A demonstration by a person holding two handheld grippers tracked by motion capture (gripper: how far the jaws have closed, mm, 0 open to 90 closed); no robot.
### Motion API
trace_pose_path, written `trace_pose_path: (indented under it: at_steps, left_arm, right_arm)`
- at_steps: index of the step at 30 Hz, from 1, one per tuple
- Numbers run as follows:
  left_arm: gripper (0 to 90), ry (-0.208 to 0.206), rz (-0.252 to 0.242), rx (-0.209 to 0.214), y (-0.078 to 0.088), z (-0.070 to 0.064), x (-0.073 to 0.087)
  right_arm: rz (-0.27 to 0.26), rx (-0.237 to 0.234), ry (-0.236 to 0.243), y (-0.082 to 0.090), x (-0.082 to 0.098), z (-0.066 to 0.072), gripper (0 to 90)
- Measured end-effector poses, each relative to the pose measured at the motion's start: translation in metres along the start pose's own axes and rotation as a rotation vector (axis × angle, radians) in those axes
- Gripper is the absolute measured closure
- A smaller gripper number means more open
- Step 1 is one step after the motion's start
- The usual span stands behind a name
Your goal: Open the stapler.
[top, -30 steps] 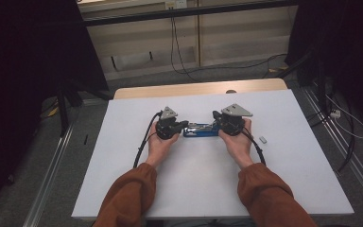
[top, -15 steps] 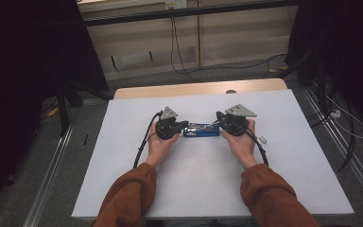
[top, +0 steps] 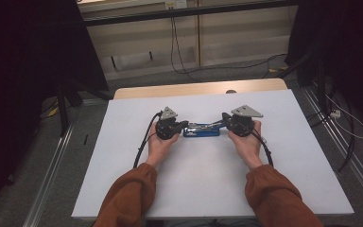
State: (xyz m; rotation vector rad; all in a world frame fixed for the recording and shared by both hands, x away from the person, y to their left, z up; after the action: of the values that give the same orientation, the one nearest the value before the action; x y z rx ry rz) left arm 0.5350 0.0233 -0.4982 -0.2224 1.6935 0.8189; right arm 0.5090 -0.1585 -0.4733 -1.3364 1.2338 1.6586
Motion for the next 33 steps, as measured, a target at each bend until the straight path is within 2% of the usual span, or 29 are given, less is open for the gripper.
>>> trace_pose_path:
  at_steps: [15,25,33]
  left_arm:
    - [90.0,0.006,-0.008,0.004,0.000,0.000,0.000]
    - [90.0,0.013,-0.010,0.007,0.000,0.000,0.001]
    - [90.0,0.008,-0.003,0.000,0.000,0.000,0.000]
  right_arm:
    - [0.014,-0.002,0.019,0.010,0.003,-0.012,90.0]
    - [0.055,0.007,0.022,0.011,0.019,-0.019,90.0]
    - [0.055,0.008,0.023,0.011,0.020,-0.019,90.0]
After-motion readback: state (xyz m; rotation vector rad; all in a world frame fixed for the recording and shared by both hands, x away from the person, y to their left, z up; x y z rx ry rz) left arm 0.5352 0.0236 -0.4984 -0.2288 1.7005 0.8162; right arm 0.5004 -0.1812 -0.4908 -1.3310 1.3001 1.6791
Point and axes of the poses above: each handheld gripper's, and its own axes: y roughly backward along the jaws, x roughly out of its underside, z roughly to its left, the point moved 9 cm from there along -y, roughly forward along the jaws, and after that the axes turned 8 degrees about -z, right-handed, at the moved point
